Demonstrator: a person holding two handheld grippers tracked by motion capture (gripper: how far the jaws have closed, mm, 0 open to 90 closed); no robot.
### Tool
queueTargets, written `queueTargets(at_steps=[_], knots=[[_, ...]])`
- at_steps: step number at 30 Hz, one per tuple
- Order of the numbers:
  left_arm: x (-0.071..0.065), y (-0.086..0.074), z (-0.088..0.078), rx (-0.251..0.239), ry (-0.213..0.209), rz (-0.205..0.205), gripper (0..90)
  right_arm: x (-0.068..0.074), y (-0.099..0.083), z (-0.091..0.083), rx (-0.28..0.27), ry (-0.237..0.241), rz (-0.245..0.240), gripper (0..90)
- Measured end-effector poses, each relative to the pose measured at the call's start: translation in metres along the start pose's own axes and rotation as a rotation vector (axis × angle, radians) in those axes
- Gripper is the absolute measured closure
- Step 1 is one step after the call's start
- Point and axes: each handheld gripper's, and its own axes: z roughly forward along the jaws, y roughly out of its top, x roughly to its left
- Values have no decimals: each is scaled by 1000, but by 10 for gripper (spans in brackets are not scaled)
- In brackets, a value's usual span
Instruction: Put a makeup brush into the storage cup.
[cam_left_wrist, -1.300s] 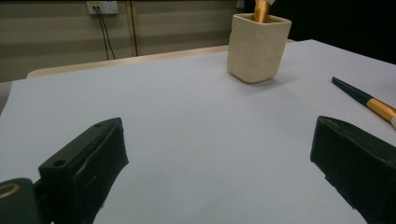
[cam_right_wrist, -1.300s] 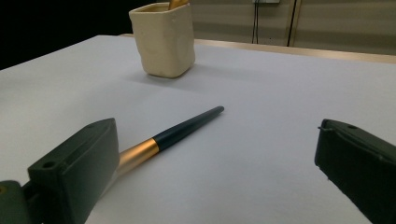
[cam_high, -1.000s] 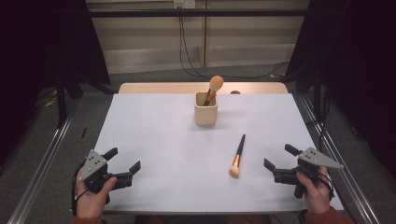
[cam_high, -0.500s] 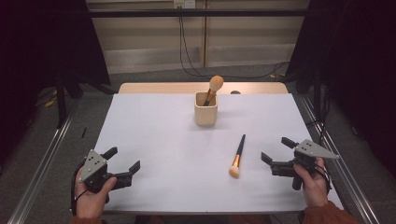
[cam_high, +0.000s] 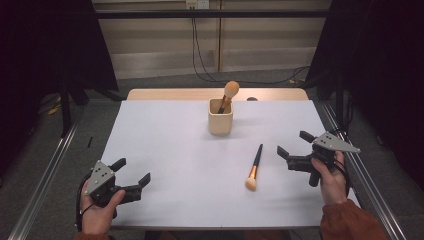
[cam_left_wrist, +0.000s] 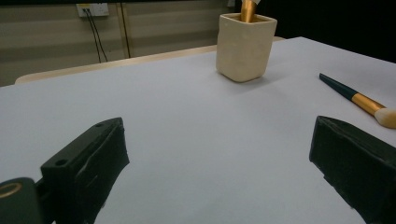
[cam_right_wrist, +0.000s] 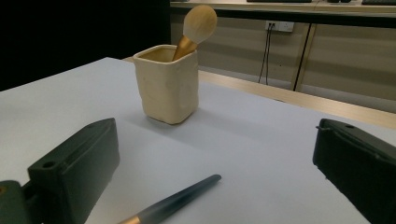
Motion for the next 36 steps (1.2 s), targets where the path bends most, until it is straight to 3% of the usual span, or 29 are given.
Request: queueTargets(at_steps=[6, 13, 21, 29, 32, 36], knots=[[0, 0, 0, 3, -1, -5, 41, 4, 10, 15, -7, 25, -13, 7], [1, 0, 0, 6, 2, 5, 40, 4, 19, 34, 2, 20, -25, 14], [1, -1, 0, 10, 9, 8, 39, 0, 25, 54, 22, 5, 1, 25], [2, -1, 1, 17, 11, 3, 39, 3, 31, 70, 32, 28, -11, 17], [3, -1, 2, 22, 6, 14, 40, 3, 33, 74, 50, 40, -20, 9], [3, -1, 2, 23, 8, 14, 39, 2, 37, 78, 113, 75, -23, 1]])
